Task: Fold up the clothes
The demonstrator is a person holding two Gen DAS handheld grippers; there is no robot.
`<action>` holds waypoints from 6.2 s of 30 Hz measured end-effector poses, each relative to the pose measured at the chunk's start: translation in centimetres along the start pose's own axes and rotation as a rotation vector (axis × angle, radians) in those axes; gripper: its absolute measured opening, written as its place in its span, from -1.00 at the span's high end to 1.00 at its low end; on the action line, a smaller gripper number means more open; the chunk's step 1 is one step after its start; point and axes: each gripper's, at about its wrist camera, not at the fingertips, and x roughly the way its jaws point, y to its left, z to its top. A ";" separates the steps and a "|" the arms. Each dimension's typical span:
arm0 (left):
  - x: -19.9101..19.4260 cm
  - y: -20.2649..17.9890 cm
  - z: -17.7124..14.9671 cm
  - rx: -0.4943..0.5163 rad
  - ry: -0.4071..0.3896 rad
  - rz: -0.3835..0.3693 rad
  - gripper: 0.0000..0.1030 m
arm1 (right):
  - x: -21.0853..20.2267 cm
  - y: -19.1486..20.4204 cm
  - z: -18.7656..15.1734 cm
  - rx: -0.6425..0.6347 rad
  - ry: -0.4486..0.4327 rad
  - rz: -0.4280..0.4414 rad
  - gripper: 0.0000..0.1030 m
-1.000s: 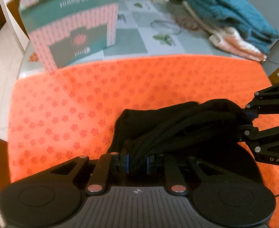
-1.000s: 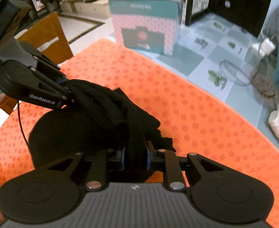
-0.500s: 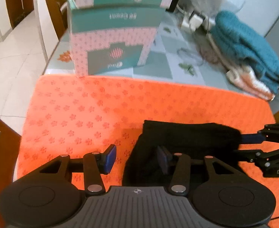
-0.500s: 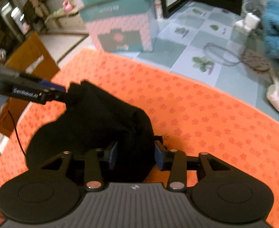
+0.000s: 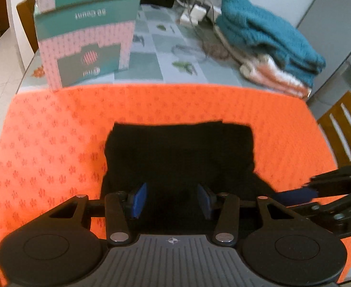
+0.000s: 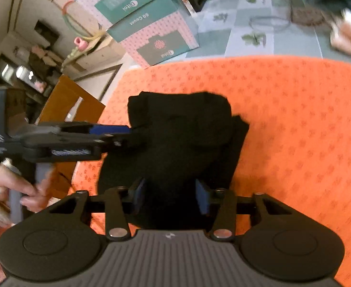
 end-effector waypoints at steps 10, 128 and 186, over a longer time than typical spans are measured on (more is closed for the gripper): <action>1.7 0.2 -2.4 -0.020 0.040 0.047 0.12 | 1.0 -0.1 -5.1 0.040 0.007 -0.094 0.24; -5.2 4.9 -12.5 -0.523 -0.012 -0.143 -0.49 | 0.6 -0.8 -8.5 0.316 -0.058 -0.108 -0.48; -2.8 7.8 -11.6 -1.323 0.051 -0.411 0.10 | 8.3 -5.6 -5.2 0.919 -0.098 0.312 -0.89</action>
